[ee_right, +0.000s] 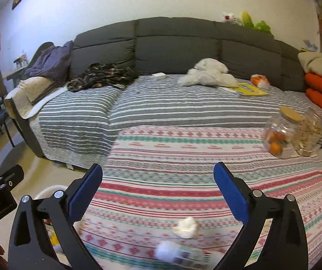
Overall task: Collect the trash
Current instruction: 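Move both tools back over the white bottle and tissue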
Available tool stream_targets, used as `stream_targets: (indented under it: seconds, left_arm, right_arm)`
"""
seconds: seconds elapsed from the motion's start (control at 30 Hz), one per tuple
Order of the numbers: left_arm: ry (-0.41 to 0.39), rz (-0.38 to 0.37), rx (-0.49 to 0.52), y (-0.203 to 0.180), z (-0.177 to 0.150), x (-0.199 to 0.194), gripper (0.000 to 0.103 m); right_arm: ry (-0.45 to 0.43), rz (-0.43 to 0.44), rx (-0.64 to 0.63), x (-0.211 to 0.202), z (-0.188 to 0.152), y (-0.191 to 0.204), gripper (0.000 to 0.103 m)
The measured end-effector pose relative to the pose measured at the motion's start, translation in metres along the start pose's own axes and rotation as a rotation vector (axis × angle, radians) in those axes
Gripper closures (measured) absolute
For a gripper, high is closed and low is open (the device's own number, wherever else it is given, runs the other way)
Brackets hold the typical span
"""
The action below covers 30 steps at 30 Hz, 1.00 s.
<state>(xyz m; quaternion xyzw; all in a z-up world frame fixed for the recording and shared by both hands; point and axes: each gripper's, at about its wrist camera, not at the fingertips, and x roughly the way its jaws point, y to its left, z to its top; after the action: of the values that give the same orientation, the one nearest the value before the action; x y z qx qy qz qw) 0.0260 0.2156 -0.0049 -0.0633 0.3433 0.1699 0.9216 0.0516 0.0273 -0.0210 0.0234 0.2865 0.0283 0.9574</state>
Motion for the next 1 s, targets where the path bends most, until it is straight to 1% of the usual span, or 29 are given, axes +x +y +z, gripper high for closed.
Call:
stream_targets:
  seconds: [0.17, 0.3, 0.4, 0.53, 0.67, 0.73, 0.8, 0.87, 0.93, 1.0]
  left_arm:
    - [0.042, -0.021, 0.038, -0.032, -0.012, 0.005, 0.007]
    - [0.095, -0.052, 0.047, -0.057, -0.027, 0.007, 0.007]
    - [0.171, -0.094, 0.056, -0.076, -0.040, 0.012, 0.007]
    - [0.289, -0.144, 0.056, -0.100, -0.061, 0.022, 0.007]
    - [0.374, -0.182, 0.055, -0.124, -0.079, 0.029, 0.008]
    - [0.436, -0.202, 0.028, -0.136, -0.088, 0.031, 0.008]
    - [0.510, -0.212, -0.023, -0.145, -0.097, 0.038, 0.008]
    - [0.598, -0.206, -0.109, -0.149, -0.106, 0.051, 0.008]
    - [0.655, -0.198, -0.190, -0.150, -0.110, 0.062, 0.008]
    - [0.678, -0.187, -0.225, -0.153, -0.111, 0.070, 0.008]
  right_arm:
    - [0.033, -0.037, 0.014, 0.005, -0.010, -0.035, 0.007]
    - [0.058, -0.061, 0.007, 0.007, -0.017, -0.059, 0.007]
    - [0.076, -0.085, 0.003, 0.007, -0.023, -0.083, 0.007]
    - [0.121, -0.118, 0.061, 0.013, -0.027, -0.122, 0.007]
    - [0.138, -0.136, 0.105, 0.012, -0.026, -0.151, 0.007]
    - [0.147, -0.140, 0.114, 0.011, -0.025, -0.162, 0.007]
    - [0.157, -0.140, 0.122, 0.011, -0.025, -0.172, 0.007]
    - [0.164, -0.138, 0.129, 0.012, -0.027, -0.179, 0.007]
    - [0.177, -0.137, 0.135, 0.014, -0.029, -0.187, 0.007]
    - [0.189, -0.137, 0.141, 0.017, -0.029, -0.193, 0.007]
